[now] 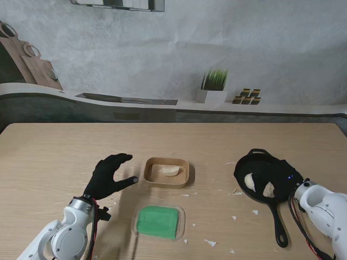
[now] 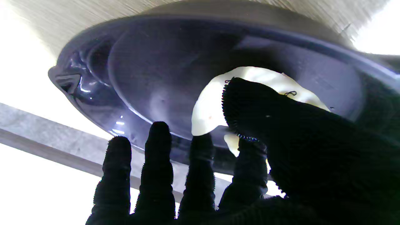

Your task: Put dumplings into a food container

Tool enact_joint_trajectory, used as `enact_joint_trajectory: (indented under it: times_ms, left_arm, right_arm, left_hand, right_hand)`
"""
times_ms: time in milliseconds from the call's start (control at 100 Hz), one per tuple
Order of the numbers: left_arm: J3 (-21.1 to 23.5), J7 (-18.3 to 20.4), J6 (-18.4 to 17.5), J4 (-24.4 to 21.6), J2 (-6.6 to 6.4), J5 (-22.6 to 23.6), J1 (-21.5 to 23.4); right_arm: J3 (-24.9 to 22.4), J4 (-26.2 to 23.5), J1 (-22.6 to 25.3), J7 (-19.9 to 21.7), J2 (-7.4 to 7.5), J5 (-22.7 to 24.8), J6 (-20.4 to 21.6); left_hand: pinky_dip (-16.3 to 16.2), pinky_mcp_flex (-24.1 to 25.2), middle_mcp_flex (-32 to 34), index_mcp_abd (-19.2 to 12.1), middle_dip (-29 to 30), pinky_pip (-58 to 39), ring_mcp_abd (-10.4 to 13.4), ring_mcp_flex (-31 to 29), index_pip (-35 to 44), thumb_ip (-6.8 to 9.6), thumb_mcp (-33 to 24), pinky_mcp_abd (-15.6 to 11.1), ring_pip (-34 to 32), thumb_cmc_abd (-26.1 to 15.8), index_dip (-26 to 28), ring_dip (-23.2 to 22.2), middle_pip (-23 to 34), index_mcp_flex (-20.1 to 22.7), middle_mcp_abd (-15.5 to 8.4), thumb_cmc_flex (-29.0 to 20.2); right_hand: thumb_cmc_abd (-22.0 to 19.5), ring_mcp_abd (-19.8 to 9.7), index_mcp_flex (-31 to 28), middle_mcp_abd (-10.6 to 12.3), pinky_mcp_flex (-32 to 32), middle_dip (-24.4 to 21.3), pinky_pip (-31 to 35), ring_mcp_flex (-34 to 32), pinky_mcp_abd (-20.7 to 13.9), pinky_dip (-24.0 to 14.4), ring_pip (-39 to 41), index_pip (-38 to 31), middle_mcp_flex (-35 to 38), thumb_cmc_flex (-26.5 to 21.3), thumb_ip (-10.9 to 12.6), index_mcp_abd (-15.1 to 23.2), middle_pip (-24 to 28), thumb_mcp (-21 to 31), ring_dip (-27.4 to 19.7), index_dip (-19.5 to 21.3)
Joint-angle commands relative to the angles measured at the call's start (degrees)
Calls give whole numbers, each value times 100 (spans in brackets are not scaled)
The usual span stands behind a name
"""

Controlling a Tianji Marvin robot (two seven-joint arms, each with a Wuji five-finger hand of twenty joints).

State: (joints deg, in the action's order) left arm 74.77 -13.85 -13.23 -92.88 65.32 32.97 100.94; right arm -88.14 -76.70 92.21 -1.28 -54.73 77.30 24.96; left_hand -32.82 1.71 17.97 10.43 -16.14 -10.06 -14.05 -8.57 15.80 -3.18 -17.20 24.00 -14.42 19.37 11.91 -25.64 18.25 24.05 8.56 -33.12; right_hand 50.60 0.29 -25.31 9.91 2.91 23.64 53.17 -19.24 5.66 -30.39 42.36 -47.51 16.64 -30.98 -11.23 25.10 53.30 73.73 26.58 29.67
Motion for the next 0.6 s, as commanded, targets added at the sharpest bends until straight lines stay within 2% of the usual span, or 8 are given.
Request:
enact_joint_trajectory:
  times_ms: [0, 100, 230, 320, 460, 590]
  left_arm:
    - [6, 58, -34, -10, 7, 16, 9]
    - [8, 63, -43, -3, 4, 27, 7]
    - [6, 76, -53, 1, 1, 26, 2]
    - [7, 84, -63, 5, -1, 31, 0]
    - [7, 81, -73, 11, -2, 40, -4]
    - [4, 82, -76, 19, -4, 52, -10]
  right_arm:
    - [9, -72, 102, 126, -37, 2, 83]
    - [-45, -164, 168, 207, -31, 37, 164]
    - [-71, -161, 221, 169, -19, 133, 144]
    - [-64, -126, 236, 182, -21, 113, 95]
    - [-9, -72, 214, 206, 4, 202, 81]
    - [100, 26, 157, 185, 45, 378, 23]
  left_hand:
    - [18, 67, 13, 0, -65, 228, 102, -103, -59, 172, -7, -184, 8, -34, 55, -81, 23, -1, 100, -105]
    - [18, 69, 14, 1, -65, 228, 101, -105, -55, 172, -17, -185, 8, -33, 56, -82, 23, 0, 103, -105]
    - [20, 70, 10, -2, -64, 229, 107, -110, -54, 172, -25, -186, 7, -16, 57, -82, 20, 2, 107, -107]
    - [22, 70, 6, -6, -63, 231, 100, -111, -56, 171, -28, -186, 8, -11, 57, -81, 16, -2, 107, -97]
    - [27, 76, 10, -12, -65, 237, 101, -113, -53, 171, -38, -189, 8, -5, 60, -80, 17, 4, 111, -97]
    - [33, 78, 14, -38, -66, 241, 102, -115, -48, 169, -39, -188, 7, -5, 64, -80, 19, 3, 102, -91]
  right_hand:
    - [132, -117, -408, 150, -20, 72, -96, -59, -45, -127, 43, -247, 223, -116, 261, 134, 84, 352, -40, 186]
    - [169, -84, -714, 236, 82, 111, -78, -298, -18, -148, 181, -413, 694, -108, 259, -103, 124, 393, 21, 311]
    - [205, -47, -686, 127, 206, 211, 42, -698, 57, -191, 457, -425, 1253, -82, 244, -253, 286, 387, 144, 377]
    - [274, -6, -543, 29, 230, 238, 80, -848, 118, -176, 518, -268, 1449, -8, 214, -360, 274, 303, 177, 298]
    - [373, -17, -450, 26, 294, 244, 114, -976, 162, -146, 494, -130, 1587, 108, 173, -437, 211, 187, 168, 156]
    - [420, -12, -405, -34, 343, 312, 166, -1076, 174, -122, 555, -359, 1633, 184, 151, -504, 314, 141, 198, 203]
